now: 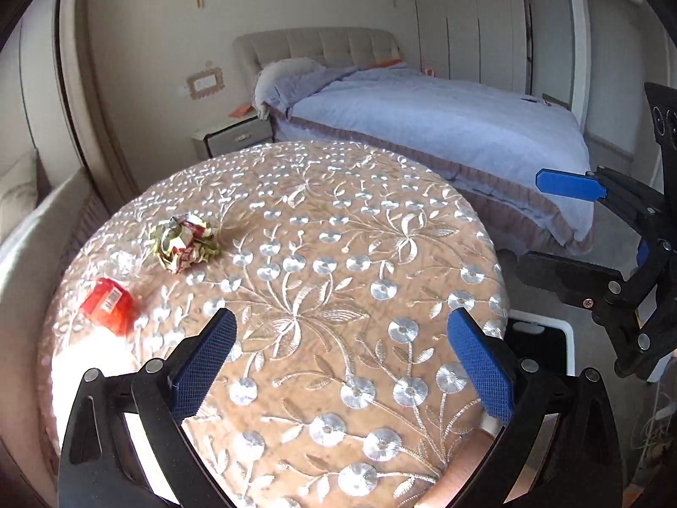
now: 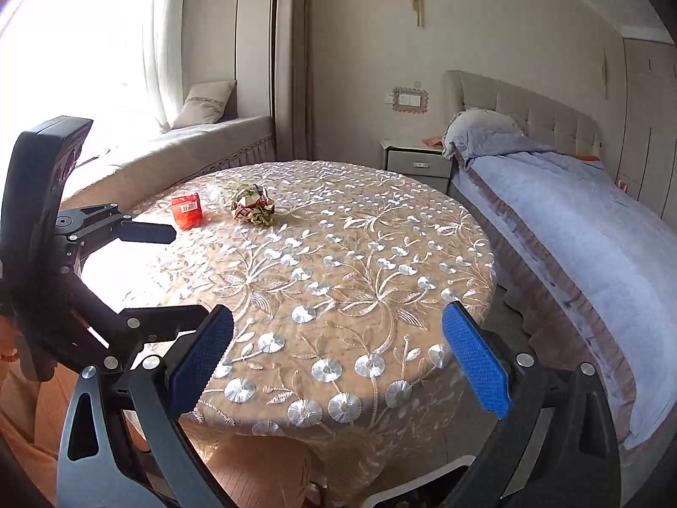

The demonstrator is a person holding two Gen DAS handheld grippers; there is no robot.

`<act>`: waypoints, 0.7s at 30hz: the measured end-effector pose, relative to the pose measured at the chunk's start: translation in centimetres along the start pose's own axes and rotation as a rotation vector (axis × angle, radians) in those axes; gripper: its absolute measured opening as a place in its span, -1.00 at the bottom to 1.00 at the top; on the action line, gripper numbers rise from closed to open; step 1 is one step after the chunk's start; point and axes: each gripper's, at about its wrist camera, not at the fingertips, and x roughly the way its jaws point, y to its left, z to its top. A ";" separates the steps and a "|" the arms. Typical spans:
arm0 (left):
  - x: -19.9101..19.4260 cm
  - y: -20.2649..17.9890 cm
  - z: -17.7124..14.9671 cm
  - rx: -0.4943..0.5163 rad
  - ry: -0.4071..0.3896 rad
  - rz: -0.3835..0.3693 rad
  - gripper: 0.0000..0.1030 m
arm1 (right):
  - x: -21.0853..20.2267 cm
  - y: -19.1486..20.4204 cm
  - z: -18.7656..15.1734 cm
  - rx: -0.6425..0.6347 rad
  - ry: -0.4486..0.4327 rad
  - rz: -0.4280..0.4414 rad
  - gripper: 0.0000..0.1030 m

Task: Collect trash
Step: 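Move both tools back over the table toward the bottle and wrapper ball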

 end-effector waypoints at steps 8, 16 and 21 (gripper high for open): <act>-1.3 7.7 -0.9 -0.150 -0.027 0.080 0.90 | 3.9 4.9 3.9 -0.066 -0.028 0.065 0.91; -0.6 13.4 -1.5 -0.242 -0.015 0.126 0.90 | 7.5 7.4 7.1 -0.085 -0.044 0.125 0.91; 0.2 16.1 -1.9 -0.282 -0.009 0.141 0.90 | 10.1 8.8 8.5 -0.099 -0.035 0.156 0.91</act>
